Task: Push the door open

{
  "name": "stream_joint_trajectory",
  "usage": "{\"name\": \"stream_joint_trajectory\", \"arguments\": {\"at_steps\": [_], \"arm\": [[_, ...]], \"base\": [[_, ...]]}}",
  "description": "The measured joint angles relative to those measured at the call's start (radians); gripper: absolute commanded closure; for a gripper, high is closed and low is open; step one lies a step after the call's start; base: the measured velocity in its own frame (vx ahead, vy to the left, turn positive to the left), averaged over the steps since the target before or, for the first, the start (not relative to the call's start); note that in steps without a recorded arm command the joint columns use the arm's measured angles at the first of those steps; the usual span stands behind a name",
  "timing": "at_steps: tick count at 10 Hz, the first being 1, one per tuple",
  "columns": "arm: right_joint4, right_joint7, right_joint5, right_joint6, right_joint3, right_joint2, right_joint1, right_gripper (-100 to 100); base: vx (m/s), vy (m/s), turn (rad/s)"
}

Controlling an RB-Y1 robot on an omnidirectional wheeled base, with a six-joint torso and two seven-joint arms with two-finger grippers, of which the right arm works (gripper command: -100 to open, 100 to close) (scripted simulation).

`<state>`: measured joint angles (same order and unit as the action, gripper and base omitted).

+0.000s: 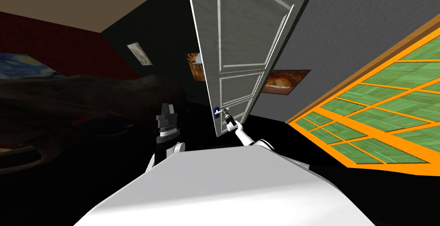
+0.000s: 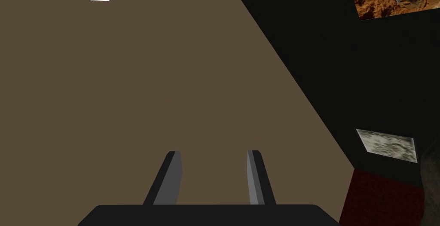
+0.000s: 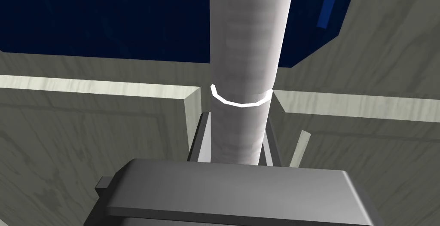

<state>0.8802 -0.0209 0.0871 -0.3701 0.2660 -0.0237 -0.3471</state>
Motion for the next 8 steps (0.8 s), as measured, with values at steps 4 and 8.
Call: {"name": "stream_joint_trajectory", "arguments": {"at_steps": [4, 8], "arm": [[0.004, 0.015, 0.005, 0.001, -0.043, -0.014, 0.004, 100], [-0.009, 0.029, 0.013, -0.004, -0.094, -0.006, -0.004, 100]], "base": [[0.112, 0.168, -0.072], [0.137, 0.166, -0.077]]}}
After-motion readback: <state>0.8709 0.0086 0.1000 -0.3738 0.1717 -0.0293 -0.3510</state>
